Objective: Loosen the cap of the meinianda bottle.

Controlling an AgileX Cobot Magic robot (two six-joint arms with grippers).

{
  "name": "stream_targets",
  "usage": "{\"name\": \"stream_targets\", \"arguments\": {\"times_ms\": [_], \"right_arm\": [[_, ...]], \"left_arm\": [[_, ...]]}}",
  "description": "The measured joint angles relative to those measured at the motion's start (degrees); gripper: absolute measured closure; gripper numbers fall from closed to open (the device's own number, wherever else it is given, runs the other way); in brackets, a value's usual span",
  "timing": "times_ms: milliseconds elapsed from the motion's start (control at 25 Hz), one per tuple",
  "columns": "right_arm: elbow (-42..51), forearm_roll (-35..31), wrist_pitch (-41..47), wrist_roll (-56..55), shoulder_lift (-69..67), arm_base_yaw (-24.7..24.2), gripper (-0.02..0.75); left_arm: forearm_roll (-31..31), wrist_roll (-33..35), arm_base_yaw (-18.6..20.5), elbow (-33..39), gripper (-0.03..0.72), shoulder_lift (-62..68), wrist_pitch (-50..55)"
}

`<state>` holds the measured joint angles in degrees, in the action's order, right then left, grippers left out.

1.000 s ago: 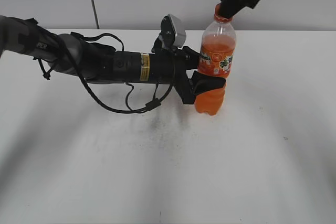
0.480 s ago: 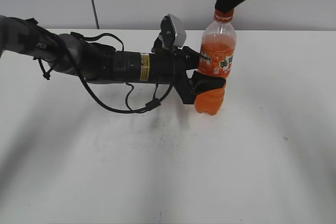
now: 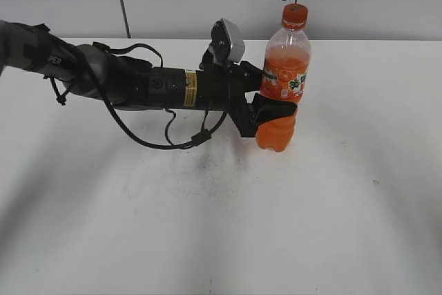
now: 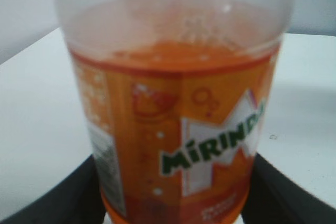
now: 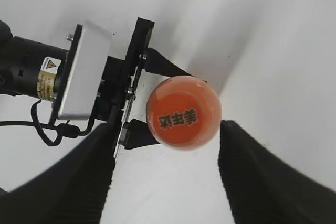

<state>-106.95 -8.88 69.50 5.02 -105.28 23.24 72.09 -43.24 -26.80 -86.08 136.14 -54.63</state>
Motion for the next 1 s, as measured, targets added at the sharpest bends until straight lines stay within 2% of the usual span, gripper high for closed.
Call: {"name": "stream_targets", "arguments": {"times_ms": [240,360,520,600,680,920,1000], "right_arm": [[0.0,1.04,-0.32,-1.09,-3.31,0.0,0.276],[0.0,1.16,-0.32,-1.24,-4.22,0.0,0.33],[0.0,1.16,-0.43,-1.14,-4.27,0.0,0.473],[0.0,1.16,-0.36,0.87,-4.27,0.0,0.473],[0.0,1.05,-0.36,6.55,-4.27,0.0,0.473],[0.0,2.1,-0.2,42.6,-4.21,0.0,0.473],[0.0,2.42,-0.15,50.03,-4.15,0.0,0.473]], "left_arm": [[0.0,0.0,0.0,0.0,0.259,0.0,0.0],[0.0,0.0,0.0,0.0,0.259,0.0,0.0],[0.0,0.0,0.0,-0.01,0.259,0.0,0.06],[0.0,0.0,0.0,-0.01,0.259,0.0,0.06],[0.0,0.0,0.0,-0.01,0.259,0.0,0.06],[0.11,0.0,0.0,-0.01,0.26,0.0,0.0],[0.11,0.0,0.0,-0.01,0.26,0.0,0.0]]}}
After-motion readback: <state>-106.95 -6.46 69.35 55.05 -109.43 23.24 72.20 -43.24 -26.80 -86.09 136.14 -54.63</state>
